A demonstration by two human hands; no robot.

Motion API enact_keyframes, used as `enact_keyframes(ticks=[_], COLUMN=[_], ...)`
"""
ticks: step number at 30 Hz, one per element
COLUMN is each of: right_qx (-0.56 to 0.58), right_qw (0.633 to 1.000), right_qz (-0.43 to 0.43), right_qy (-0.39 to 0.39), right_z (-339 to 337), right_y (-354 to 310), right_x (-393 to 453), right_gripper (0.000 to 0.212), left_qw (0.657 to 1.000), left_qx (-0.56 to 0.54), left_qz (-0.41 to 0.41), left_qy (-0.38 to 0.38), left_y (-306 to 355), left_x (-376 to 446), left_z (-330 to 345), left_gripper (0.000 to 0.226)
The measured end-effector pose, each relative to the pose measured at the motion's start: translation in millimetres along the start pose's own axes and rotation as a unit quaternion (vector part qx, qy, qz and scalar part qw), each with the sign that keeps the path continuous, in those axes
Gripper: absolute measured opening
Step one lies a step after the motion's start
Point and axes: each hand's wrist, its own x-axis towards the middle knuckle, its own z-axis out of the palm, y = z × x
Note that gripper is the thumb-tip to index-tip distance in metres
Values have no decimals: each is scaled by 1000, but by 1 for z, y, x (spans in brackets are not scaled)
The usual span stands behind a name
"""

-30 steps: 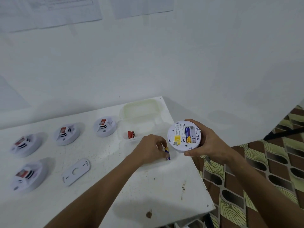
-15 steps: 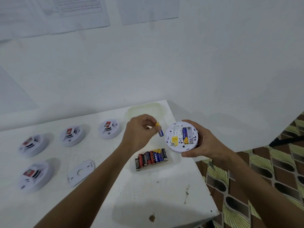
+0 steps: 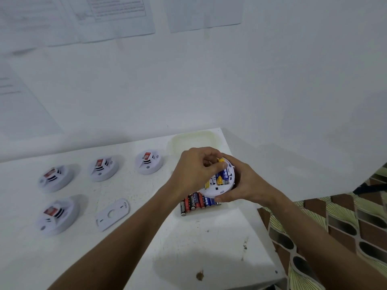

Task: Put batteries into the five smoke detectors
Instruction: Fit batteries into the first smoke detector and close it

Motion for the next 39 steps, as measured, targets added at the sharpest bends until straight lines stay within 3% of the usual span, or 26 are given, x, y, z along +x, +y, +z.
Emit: enact_keyframes(ticks=[18, 25, 34, 39], right_qx=[-26, -48, -33, -52], right_qw=[1000, 998, 997, 996], right_qz=[-9, -16, -39, -37], right_qy=[-15, -20, -50, -66], right_z=[14, 34, 59, 73], right_y=[-8, -19, -18, -16], right_x=[10, 21, 43, 48], right_gripper=[92, 83, 89, 90], left_qw=[992, 980, 981, 966], left_qx=[97, 163, 162, 227], left_qz=[77, 111, 96, 113], left_qy=[9, 34, 38, 46], left_y=[-16, -24, -35, -49], left_x=[-20, -31, -46, -53], left_z=[-3, -15, -48, -56], left_gripper=[17, 30, 28, 29])
